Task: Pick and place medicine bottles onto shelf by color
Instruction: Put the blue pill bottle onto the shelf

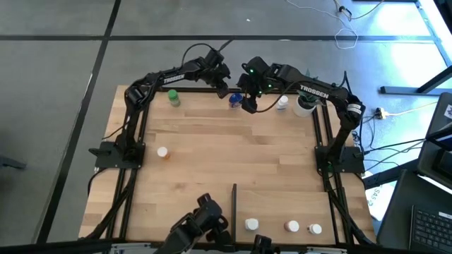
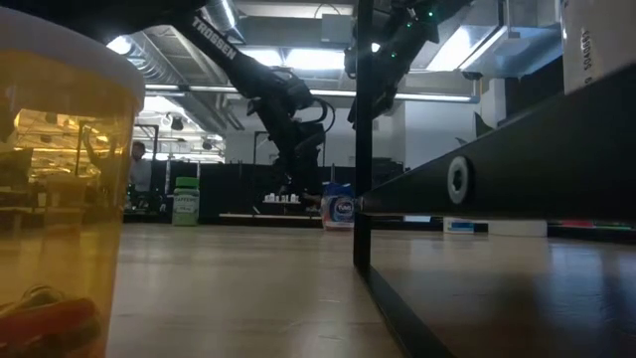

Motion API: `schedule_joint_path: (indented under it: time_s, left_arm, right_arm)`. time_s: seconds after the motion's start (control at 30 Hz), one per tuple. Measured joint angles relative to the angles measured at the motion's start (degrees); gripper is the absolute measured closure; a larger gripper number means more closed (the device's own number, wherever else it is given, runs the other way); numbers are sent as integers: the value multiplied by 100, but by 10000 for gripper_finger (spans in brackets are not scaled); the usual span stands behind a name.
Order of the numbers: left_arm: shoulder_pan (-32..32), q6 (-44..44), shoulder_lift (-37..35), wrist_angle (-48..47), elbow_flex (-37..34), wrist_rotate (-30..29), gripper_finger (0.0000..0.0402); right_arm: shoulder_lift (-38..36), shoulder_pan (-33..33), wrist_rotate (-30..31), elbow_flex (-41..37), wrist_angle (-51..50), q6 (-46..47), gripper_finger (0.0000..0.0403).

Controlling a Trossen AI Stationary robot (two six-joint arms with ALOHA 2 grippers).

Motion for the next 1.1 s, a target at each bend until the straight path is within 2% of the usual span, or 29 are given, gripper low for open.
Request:
schedule_joint_path:
  time_s: [0.5, 1.1]
  left_arm:
    - [193, -44, 0, 27, -2, 197, 204]
    - [-111, 421, 87, 88, -2, 502, 204]
  right_arm:
    - [0, 0, 0, -1, 4, 13, 121]
    - [0, 0, -2, -2, 7, 41, 121]
